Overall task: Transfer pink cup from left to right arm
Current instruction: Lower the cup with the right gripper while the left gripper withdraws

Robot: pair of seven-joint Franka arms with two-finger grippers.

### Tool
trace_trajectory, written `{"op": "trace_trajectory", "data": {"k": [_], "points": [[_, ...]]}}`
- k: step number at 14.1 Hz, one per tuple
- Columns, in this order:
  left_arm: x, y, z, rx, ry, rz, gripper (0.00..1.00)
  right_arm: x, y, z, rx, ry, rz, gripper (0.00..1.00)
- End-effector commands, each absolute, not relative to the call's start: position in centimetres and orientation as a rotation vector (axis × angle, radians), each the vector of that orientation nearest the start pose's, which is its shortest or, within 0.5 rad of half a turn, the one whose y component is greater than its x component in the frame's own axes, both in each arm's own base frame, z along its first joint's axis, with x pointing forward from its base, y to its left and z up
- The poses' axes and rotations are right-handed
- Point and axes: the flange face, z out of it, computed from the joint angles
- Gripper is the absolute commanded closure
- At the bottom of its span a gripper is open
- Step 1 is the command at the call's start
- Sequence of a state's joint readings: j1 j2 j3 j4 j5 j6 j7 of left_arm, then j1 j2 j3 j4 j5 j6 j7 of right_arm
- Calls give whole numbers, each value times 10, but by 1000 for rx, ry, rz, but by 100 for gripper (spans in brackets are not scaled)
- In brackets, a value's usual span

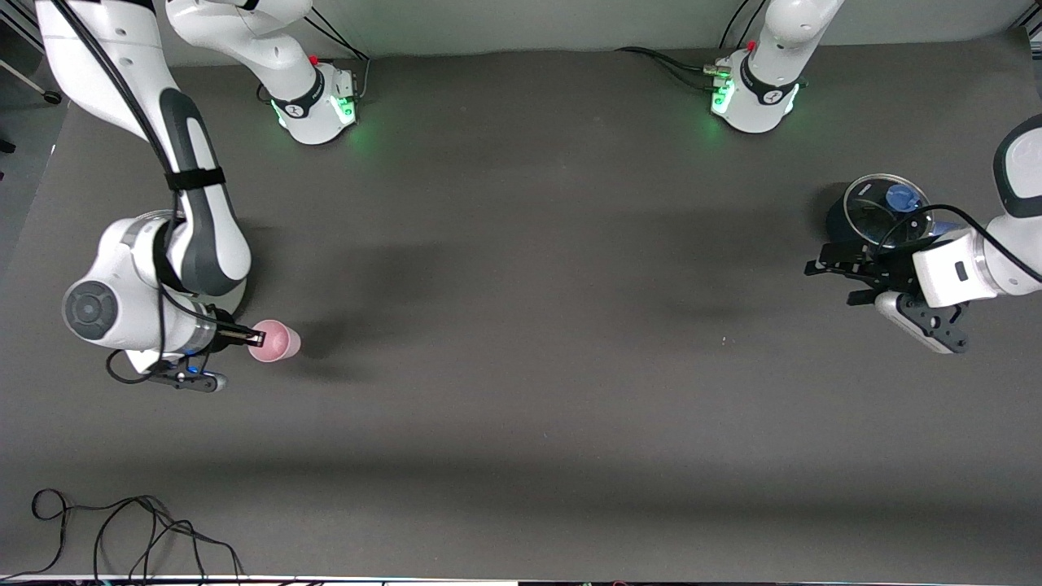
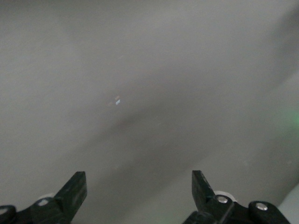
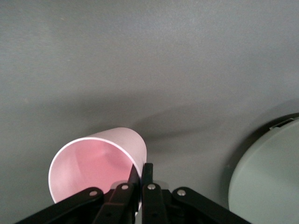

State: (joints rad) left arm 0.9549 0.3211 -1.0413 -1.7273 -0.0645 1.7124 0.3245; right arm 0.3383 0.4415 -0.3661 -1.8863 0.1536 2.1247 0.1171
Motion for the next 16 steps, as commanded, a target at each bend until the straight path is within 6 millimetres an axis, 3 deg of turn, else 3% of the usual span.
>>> {"op": "trace_trajectory", "data": {"k": [1, 2, 4, 5, 7, 9, 10, 11, 12, 13, 16], "points": [[586, -7, 505, -3341, 405, 328, 0, 612, -1, 270, -3146, 315, 247, 100], [587, -9, 517, -3298, 313, 345, 0, 612, -1, 270, -3144, 317, 247, 95], [586, -8, 531, -3227, 270, 357, 0, 611, 0, 272, -3142, 314, 252, 60], [584, -3, 535, -3218, 194, 375, 0, 611, 1, 275, -3139, 314, 255, 48], [581, 9, 547, -3193, 70, 401, 0, 611, 1, 278, -3137, 313, 251, 45], [575, 13, 553, -3143, 65, 425, 0, 610, 1, 287, -3130, 316, 252, 45], [573, 12, 560, -3129, 50, 398, 0, 610, 1, 299, -3122, 313, 250, 45], [570, 13, 567, -3116, 31, 362, 0, 608, 1, 314, -3110, 314, 252, 37], [565, 4, 571, -3083, 35, 340, 0, 606, -2, 335, -3096, 322, 225, 23], [561, -5, 570, -3058, 33, 304, 0, 604, -9, 357, -3083, 346, 189, 0], [554, -21, 564, -3016, 36, 244, 0, 593, -31, 423, -3045, 381, 137, 0]]}}
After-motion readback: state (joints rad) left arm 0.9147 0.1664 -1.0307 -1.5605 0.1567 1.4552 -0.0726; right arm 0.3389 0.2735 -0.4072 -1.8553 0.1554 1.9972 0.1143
